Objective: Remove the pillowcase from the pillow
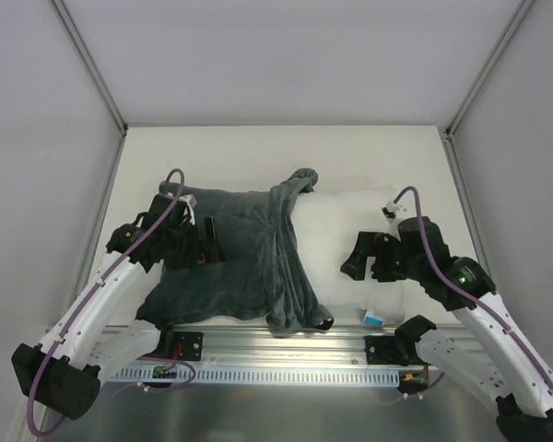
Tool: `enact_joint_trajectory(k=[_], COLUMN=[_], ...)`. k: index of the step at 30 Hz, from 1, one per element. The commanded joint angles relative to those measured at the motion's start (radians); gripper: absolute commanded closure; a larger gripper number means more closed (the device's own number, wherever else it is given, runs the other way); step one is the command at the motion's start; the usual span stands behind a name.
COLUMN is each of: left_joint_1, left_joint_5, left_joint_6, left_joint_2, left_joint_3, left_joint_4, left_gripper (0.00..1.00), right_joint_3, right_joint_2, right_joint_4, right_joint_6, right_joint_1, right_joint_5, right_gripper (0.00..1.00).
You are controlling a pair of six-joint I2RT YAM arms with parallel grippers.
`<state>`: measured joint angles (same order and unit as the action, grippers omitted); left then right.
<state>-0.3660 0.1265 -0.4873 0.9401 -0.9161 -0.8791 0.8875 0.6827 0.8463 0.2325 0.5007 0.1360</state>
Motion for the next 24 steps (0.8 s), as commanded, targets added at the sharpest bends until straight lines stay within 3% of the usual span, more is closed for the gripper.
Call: enact_joint_trajectory(k=[1, 2, 5, 6, 7, 8, 9, 12, 15, 16, 20, 24], left_joint_1=[-0.010, -0.014, -0.028, -0.030, -0.028, -0.030, -0.030, -0.010, 0.071, 0.096, 0.186, 0.242], left_joint_5=[0.071, 0.079, 0.090, 0.085, 0.079, 0.061, 0.053, 0.007, -0.027, -0.028, -0.018, -0.028], left_joint_6=[-0.086, -0.100, -0.111, -0.111, -0.108, -0.094, -0.088, -0.068, -0.039, -0.031, 0.007, 0.030], left_joint_2=[-0.018, -0.006, 0.064, 0.081, 0.110, 0.121, 0.127, 0.111, 0.068, 0.051, 0.042, 0.039], left_joint_3=[0.090, 0.103, 0.117, 0.103, 0.091, 0.077, 0.048, -0.025, -0.099, -0.116, -0.208, -0.243], left_joint_4=[0.087, 0.112, 0.187, 0.198, 0.200, 0.198, 0.197, 0.174, 0.112, 0.094, 0.056, 0.031], left_gripper=[0.09, 0.12, 0.50, 0.81, 0.95, 1.00, 1.00, 1.00, 1.00, 1.00, 1.00, 1.00], right_joint_3=[-0.030, -0.033, -0.042, -0.035, -0.025, -0.015, -0.006, 0.019, 0.036, 0.045, 0.122, 0.074], right_joint_2=[0.061, 0.092, 0.233, 0.268, 0.331, 0.353, 0.366, 0.339, 0.227, 0.203, 0.164, 0.137], right_joint_4=[-0.052, -0.094, -0.169, -0.180, -0.185, -0.185, -0.185, -0.188, -0.179, -0.168, -0.043, -0.038], right_joint_6=[0.103, 0.122, 0.149, 0.152, 0.162, 0.168, 0.178, 0.173, 0.139, 0.120, 0.035, 0.005], right_joint_1=[0.163, 0.191, 0.219, 0.217, 0.213, 0.205, 0.194, 0.086, -0.137, -0.269, -0.548, -0.801], right_joint_5=[-0.119, -0.174, -0.245, -0.269, -0.298, -0.335, -0.349, -0.352, -0.280, -0.257, -0.199, -0.037], right_gripper=[0.04, 0.04, 0.04, 0.00, 0.11, 0.35, 0.95, 0.99, 0.99, 0.99, 0.99, 0.99])
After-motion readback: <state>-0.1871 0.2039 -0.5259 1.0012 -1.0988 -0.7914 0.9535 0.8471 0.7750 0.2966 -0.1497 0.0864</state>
